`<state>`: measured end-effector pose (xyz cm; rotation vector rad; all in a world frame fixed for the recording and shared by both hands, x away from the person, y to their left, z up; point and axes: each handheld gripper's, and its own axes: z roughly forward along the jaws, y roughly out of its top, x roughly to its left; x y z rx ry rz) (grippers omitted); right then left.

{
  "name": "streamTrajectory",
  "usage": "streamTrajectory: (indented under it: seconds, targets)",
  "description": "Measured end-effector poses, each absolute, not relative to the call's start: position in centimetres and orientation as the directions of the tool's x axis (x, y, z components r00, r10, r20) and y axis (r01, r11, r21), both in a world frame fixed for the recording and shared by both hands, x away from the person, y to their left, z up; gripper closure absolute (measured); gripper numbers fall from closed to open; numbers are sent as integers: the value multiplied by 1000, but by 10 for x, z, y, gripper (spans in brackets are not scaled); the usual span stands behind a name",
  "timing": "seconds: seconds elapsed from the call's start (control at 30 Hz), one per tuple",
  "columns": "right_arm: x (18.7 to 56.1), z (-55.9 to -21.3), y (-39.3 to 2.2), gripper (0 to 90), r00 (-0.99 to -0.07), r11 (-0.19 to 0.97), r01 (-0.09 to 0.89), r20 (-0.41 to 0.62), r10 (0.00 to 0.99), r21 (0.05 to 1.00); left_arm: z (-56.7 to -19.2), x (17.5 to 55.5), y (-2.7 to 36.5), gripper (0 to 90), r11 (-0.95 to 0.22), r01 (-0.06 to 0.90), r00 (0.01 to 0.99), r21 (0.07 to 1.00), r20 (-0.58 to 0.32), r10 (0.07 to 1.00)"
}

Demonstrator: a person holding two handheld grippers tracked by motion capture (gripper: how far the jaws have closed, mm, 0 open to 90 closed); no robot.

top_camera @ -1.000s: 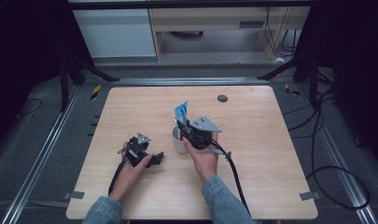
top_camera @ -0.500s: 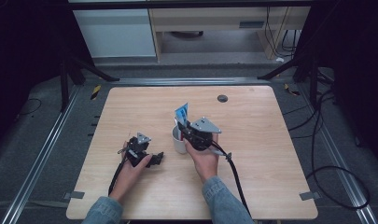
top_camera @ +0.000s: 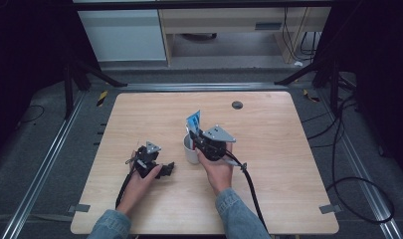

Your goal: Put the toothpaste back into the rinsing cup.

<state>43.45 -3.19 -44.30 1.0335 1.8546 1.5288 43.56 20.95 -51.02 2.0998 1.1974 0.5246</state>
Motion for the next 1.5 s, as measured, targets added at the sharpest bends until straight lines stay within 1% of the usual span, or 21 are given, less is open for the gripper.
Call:
streamTrajectory:
  seconds: [0.7,1.07,1.5]
  targets:
    - [436,-446,-33,723,-585,79,239,78,807,968,-510,436,210,0,-367,602,501,709,22,865]
    - [442,-443,-43,713,-579,54,296,134,804,954,-510,436,210,0,-367,602,501,709,21,865]
    - [448,-443,-52,696,-573,48,320,153,805,946,-510,436,210,0,-367,602,502,709,22,865]
